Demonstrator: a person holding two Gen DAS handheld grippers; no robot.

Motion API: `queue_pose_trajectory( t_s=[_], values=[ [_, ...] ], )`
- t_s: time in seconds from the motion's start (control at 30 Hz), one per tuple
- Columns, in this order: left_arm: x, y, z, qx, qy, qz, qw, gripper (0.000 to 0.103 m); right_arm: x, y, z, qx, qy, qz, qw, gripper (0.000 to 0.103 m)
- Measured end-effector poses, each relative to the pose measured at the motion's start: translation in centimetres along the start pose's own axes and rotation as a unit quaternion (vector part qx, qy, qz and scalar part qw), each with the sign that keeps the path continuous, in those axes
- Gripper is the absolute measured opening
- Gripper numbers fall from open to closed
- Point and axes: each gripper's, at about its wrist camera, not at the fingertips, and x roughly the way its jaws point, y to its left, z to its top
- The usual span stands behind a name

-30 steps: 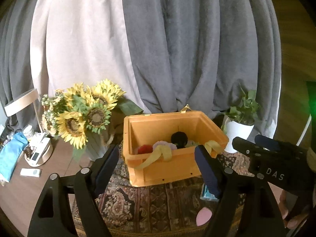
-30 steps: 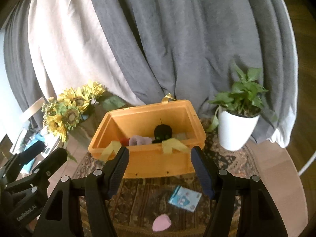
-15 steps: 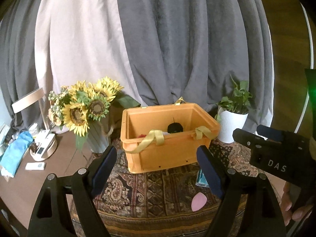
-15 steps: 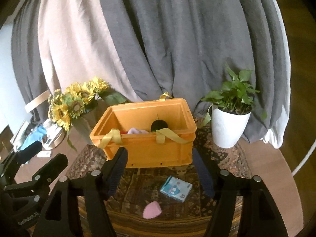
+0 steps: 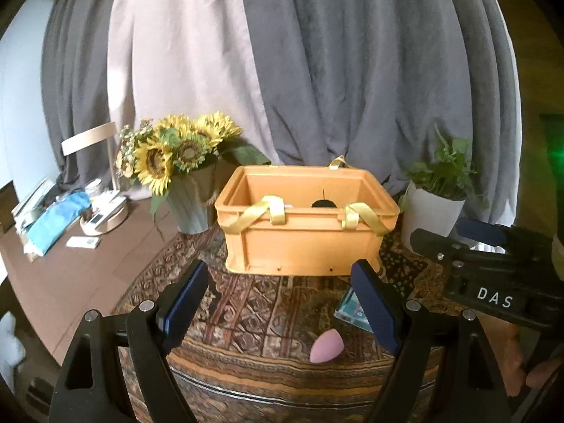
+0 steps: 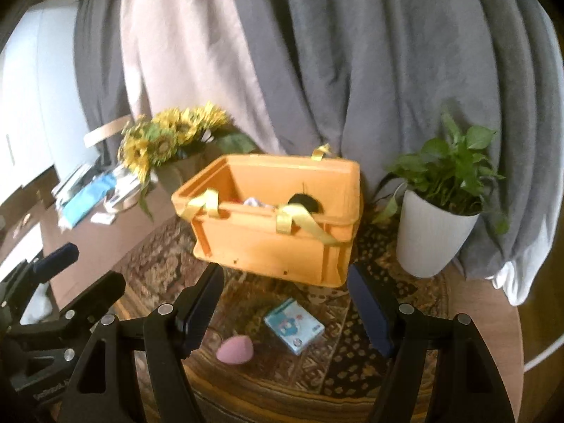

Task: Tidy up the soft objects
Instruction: 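Move left tool toward pink sponge while right tool approaches blue tissue pack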

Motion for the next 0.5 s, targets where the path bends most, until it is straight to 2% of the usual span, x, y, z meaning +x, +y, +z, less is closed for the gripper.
queue_pose_trajectory(
  t_s=[0.23, 0.5],
  values=[
    [0.1, -2.7, -2.7, -0.01, 0.014, 0.025, 0.9995, 0.083, 1.9, -2.3, -1.7, -0.029, 0.037, 0.046, 0.998, 0.073],
    [1.4, -4.3, -5.2, 0.001, 0.025, 0.043, 0.9988, 0.083, 4.6, -2.8, -3.5, -0.071, 0.064, 0.081, 0.992, 0.073]
  ],
)
